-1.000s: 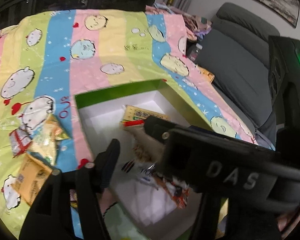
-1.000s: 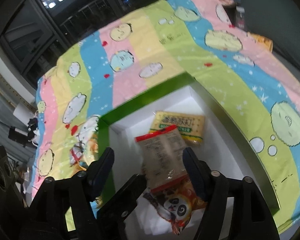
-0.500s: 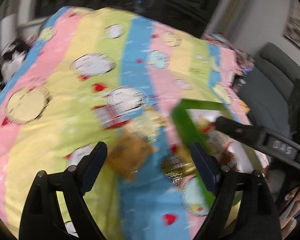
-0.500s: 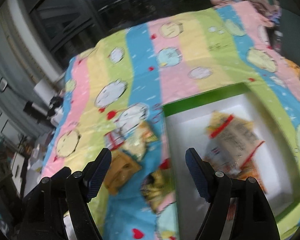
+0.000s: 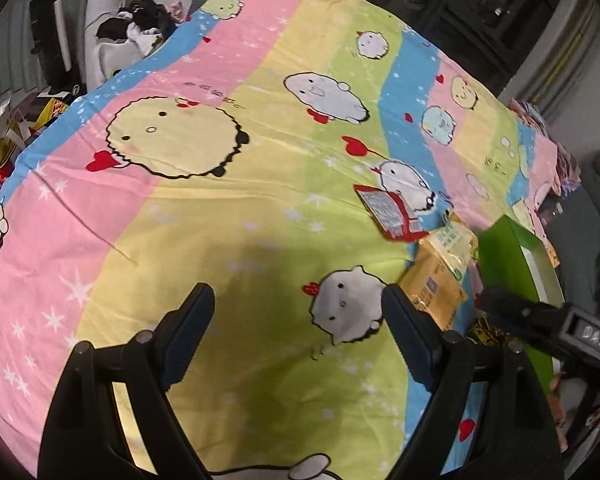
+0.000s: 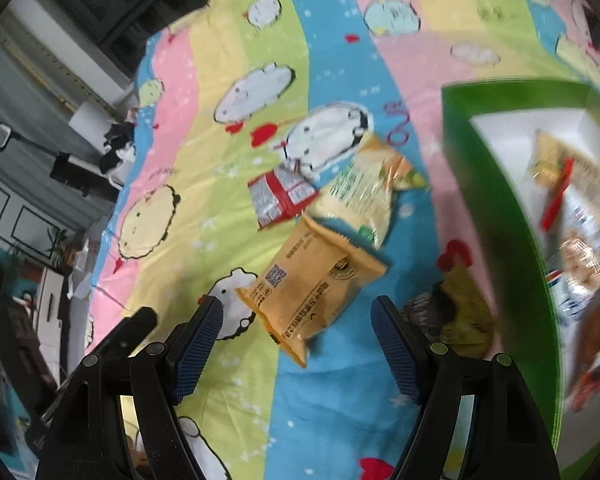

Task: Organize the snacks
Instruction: 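Reach the right gripper toward the yellow-orange pastry bag on the bedspread, then close the right gripper on the yellow-orange pastry bag, then lift the pastry bag and carry it toward the green box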

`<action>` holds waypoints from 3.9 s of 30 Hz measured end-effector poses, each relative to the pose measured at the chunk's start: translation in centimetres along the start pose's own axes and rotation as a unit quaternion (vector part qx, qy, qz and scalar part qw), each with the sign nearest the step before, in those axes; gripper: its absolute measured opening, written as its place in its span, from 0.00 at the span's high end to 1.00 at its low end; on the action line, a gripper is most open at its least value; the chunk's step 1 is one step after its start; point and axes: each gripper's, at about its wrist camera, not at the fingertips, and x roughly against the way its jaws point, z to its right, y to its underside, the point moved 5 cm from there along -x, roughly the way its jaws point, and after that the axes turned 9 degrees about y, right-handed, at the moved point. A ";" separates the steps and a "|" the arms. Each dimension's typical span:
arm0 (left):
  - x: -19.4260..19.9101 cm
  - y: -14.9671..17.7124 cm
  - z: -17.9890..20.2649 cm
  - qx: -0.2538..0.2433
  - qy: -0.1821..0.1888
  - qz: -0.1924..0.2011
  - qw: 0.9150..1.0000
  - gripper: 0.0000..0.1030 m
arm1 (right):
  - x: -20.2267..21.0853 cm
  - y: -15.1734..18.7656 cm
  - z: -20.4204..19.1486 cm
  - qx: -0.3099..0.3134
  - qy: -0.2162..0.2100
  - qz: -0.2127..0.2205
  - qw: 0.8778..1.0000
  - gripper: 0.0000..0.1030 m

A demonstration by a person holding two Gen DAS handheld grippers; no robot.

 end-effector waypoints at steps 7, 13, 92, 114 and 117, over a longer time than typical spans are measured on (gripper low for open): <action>0.0 -0.2 -1.0 0.001 -0.023 -0.004 1.000 0.17 | -2.4 -0.4 -0.9 -0.025 0.014 -0.033 0.999 0.25; -0.3 -0.2 -1.5 0.013 -0.021 -0.011 1.000 0.17 | -4.1 -1.2 -1.6 -0.026 0.065 -0.040 0.997 0.25; -1.7 5.2 7.4 -0.050 0.154 -0.082 0.983 0.57 | -1.9 3.5 -3.5 0.079 -0.077 -0.045 0.993 0.44; 3.4 2.4 21.2 -0.238 0.180 0.055 0.953 0.64 | 11.5 -1.0 2.0 0.041 -0.061 0.154 0.985 0.45; 3.0 2.5 23.8 -0.258 0.191 0.055 0.945 0.64 | 12.7 -1.6 4.2 0.022 -0.058 0.171 0.983 0.45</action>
